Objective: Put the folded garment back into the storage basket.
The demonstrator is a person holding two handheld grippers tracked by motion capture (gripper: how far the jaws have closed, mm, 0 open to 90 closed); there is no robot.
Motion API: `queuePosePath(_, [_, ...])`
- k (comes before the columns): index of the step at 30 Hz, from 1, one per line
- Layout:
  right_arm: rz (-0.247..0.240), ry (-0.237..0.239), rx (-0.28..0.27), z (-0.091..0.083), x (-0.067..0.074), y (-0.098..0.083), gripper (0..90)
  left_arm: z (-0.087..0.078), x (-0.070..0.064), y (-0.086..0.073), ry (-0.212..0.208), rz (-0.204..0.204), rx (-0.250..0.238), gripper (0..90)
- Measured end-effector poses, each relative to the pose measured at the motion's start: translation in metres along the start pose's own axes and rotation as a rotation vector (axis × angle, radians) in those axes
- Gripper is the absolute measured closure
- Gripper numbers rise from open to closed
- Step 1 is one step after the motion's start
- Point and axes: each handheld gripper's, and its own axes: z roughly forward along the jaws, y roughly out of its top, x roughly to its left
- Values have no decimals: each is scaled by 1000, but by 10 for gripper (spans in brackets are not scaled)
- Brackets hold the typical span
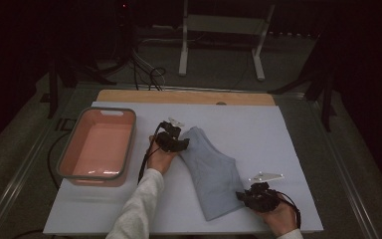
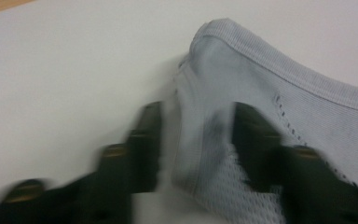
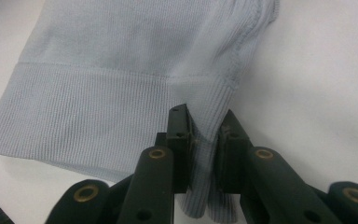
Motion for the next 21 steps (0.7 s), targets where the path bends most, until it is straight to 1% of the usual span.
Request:
queuePosePath(2, [0,0,0,0,0,0,786,-5,0,-3,-16,-35,-7,359])
queuePosePath(3, [0,-1,0,0,0,0,786,-7,-1,-5,-16,-45,-11,310])
queuePosePath(4, [0,-1,0,0,0,0,786,-7,-1,-5,-16,-45,-11,268])
queuePosePath(5, [1,-1,0,0,0,0,786,-10,-2,-7,-12,-55,-12,268])
queuePosePath(6, [1,-1,1,0,0,0,786,-12,-2,-9,-16,-60,-15,230])
queuePosePath(8, [-1,-3,0,0,1,0,786,-15,-2,-14,-35,-77,-15,202])
queuePosePath(11, [2,-3,0,0,1,0,786,-16,-3,-20,-54,-92,-13,191])
queuePosePath(13, [1,-4,0,0,1,0,786,-15,-5,-24,-64,-89,-4,199])
queuePosePath(15, [3,-4,1,0,1,0,785,-11,-6,-29,-57,-85,7,215])
queuePosePath(17, [3,-3,1,0,1,0,786,-7,-5,-33,-71,-110,17,216])
queuePosePath(18, [1,-4,0,0,1,0,786,-5,-5,-35,-72,-123,19,216])
queuePosePath(21, [2,-5,1,0,1,0,786,0,-7,-38,-68,-130,37,215])
